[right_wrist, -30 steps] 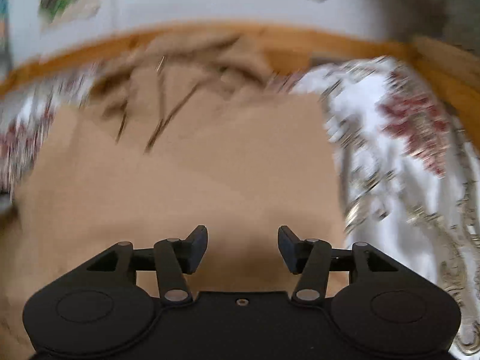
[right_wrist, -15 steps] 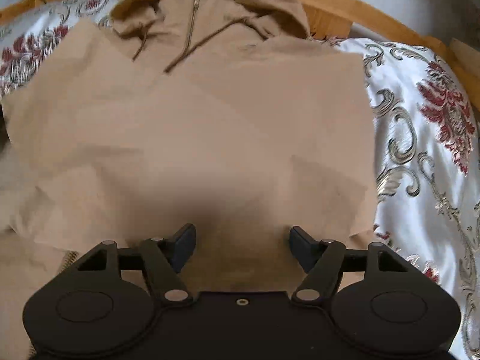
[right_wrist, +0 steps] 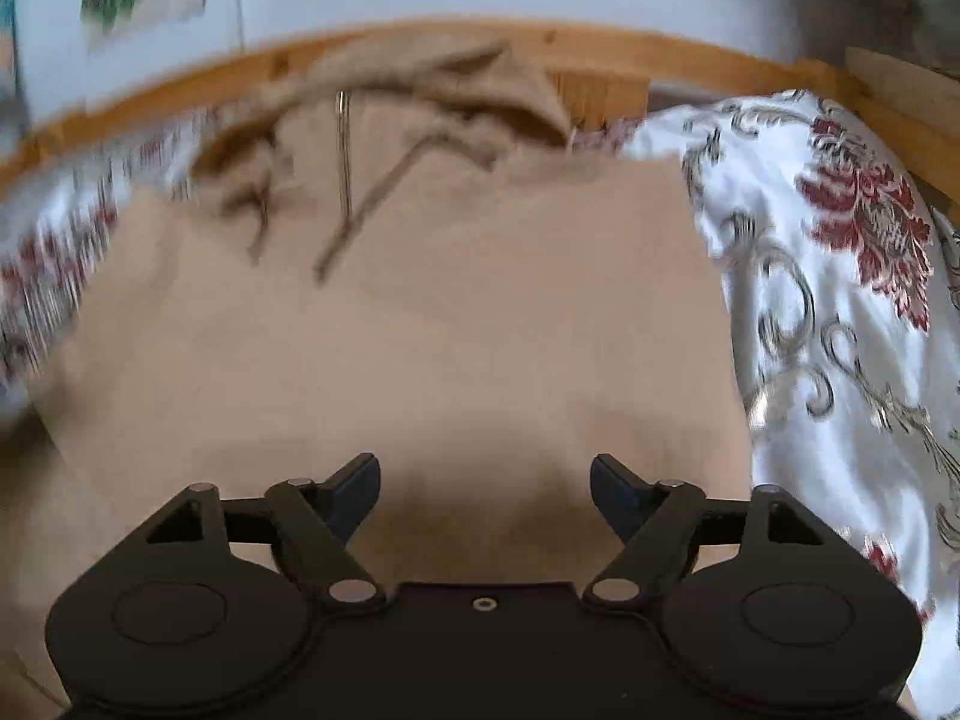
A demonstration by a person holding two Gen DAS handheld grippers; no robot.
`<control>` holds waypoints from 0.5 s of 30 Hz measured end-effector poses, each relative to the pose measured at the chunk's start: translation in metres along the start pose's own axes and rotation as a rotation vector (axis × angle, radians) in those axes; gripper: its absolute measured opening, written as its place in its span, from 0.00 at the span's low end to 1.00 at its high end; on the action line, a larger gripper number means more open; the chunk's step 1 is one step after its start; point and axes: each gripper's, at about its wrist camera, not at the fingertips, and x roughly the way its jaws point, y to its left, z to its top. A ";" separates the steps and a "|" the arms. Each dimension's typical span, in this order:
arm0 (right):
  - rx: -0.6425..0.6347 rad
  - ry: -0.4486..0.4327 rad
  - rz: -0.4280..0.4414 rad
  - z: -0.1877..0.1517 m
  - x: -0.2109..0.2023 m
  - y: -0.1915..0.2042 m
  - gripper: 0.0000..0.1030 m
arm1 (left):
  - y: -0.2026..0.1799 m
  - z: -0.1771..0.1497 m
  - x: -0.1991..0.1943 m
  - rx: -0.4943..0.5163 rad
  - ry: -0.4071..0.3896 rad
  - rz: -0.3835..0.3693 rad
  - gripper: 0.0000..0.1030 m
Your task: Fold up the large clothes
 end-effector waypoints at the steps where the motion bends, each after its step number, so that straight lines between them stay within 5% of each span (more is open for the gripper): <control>1: 0.032 -0.023 0.020 0.009 -0.002 -0.001 0.81 | -0.002 -0.004 0.010 0.006 0.047 -0.001 1.00; 3: 0.088 -0.076 0.073 0.035 -0.001 -0.002 0.87 | -0.008 -0.013 0.033 0.038 0.175 0.025 1.00; 6: 0.137 -0.170 0.115 0.091 0.019 0.005 0.91 | -0.010 -0.018 0.040 0.027 0.159 0.036 1.00; 10: 0.265 -0.218 0.278 0.170 0.075 0.021 0.92 | -0.013 -0.018 0.043 0.027 0.145 0.039 1.00; 15: 0.501 -0.147 0.418 0.226 0.153 0.038 0.94 | -0.010 -0.017 0.038 -0.006 0.135 0.036 1.00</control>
